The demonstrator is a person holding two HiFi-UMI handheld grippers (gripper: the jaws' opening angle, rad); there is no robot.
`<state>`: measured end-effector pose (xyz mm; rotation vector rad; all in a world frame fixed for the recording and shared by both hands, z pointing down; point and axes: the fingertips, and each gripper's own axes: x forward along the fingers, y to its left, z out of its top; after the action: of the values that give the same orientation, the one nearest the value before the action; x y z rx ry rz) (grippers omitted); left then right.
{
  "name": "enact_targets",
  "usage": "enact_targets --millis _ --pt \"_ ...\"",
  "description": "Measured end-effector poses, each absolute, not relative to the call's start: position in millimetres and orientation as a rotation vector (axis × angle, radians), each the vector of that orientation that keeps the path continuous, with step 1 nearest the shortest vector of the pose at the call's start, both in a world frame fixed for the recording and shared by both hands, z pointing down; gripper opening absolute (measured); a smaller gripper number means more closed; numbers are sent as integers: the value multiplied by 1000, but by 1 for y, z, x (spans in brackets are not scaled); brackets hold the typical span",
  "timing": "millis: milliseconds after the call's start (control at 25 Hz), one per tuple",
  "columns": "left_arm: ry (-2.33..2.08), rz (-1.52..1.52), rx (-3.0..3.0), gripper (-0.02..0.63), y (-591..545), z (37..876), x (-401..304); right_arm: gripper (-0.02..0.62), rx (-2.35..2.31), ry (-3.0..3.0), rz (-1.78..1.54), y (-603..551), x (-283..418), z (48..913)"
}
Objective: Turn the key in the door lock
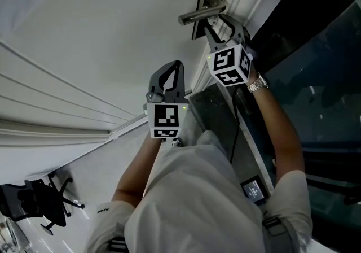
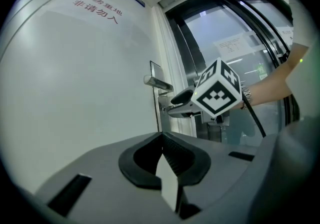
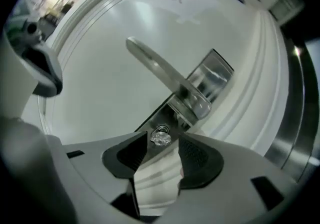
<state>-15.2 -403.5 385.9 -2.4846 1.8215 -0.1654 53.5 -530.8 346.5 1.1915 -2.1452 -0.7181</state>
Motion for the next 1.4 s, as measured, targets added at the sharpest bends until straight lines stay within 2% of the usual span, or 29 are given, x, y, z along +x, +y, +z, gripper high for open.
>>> enact_targets --millis 160,440,560,640,720,920,1080,1240,1400 --pt "1838 -162 -2482 11 -402 387 -19 170 1123 -1843 -1056 -538 53 351" --pt "1848 -161 -2481 9 -400 388 -25 169 1056 -1641 -1273 -539 45 355" --pt "1854 -161 -2478 9 -399 389 -27 100 1071 -1636 -1272 -541 44 357" --pt "1860 -161 -2476 9 -399 389 -29 15 1103 -1660 -1256 -540 44 356" --pt "1875 -161 -2471 9 -399 389 -34 14 1148 -1728 -1185 -541 45 354" --pt "1900 -156 -2460 9 -398 391 -42 12 1280 -2015 -815 -543 46 348" --pt "1906 -152 -2451 9 -397 389 -43 14 1379 -2299 -348 -546 51 344" --pt "1912 -152 -2447 9 -396 387 -44 12 1429 -2581 341 -551 59 343" --pt "1905 -156 -2451 9 -396 388 -42 12 1340 -2738 1297 -555 67 347"
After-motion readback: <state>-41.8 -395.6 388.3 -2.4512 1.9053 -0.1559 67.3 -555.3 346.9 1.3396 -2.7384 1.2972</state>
